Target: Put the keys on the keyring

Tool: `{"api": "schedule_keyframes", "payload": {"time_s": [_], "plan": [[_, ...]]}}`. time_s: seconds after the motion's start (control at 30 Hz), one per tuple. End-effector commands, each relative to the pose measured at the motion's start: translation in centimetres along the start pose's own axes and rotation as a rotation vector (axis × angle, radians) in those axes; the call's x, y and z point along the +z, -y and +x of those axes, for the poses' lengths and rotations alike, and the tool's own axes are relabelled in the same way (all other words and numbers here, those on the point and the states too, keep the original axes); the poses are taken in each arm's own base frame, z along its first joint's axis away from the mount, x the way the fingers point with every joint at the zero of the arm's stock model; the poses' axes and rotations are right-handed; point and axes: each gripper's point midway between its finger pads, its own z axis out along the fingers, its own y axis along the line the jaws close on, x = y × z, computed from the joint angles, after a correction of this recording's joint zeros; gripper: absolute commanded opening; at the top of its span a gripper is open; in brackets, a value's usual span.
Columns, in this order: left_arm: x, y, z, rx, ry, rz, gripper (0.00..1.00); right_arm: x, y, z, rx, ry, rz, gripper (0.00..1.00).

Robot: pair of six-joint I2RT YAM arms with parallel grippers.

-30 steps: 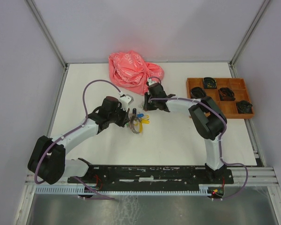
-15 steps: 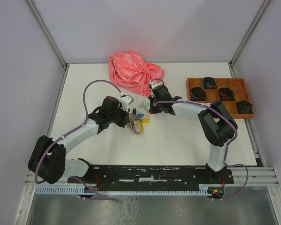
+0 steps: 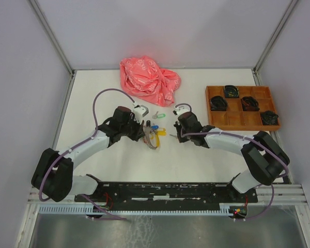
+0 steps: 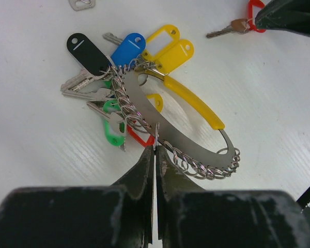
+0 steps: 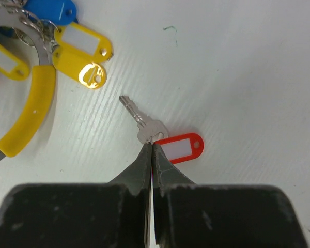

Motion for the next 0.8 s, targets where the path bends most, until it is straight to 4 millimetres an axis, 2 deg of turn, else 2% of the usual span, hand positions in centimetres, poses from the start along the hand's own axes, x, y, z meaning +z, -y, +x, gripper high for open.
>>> {"api": "schedule_keyframes", "payload": {"time_s": [0.0,0.27,0.4,0.5,0.63,0.77], "plan": [[0.1,0.6,-2.7,0.015,0.077,0.033,0.03,-0.1,0.0,-1.2,-0.007,0.112,0.044,0.02],[0.1,0.6,-2.6,0.013,0.074,0.032,0.03,-0.4,-0.9,1.8,0.003,-0.056,0.015,0.11],[0.1,0.6,-2.6,0.013,0.074,0.034,0.03,-1.0,-2.0,1.9,-0.010,-0.156,-0.023,0.21],[0.1,0.6,-2.5,0.014,0.071,0.034,0.03,-1.9,-2.2,1.7,-0.022,-0.231,-0.023,0.31],[0.1,0.6,-2.6,0.014,0.072,0.034,0.03,-3.2,-1.7,1.3,-0.036,-0.333,-0.006,0.40],[0.1,0.6,-2.6,0.013,0.070,0.034,0.03,-4.1,-0.6,1.1,-0.044,-0.440,0.013,0.42]]}}
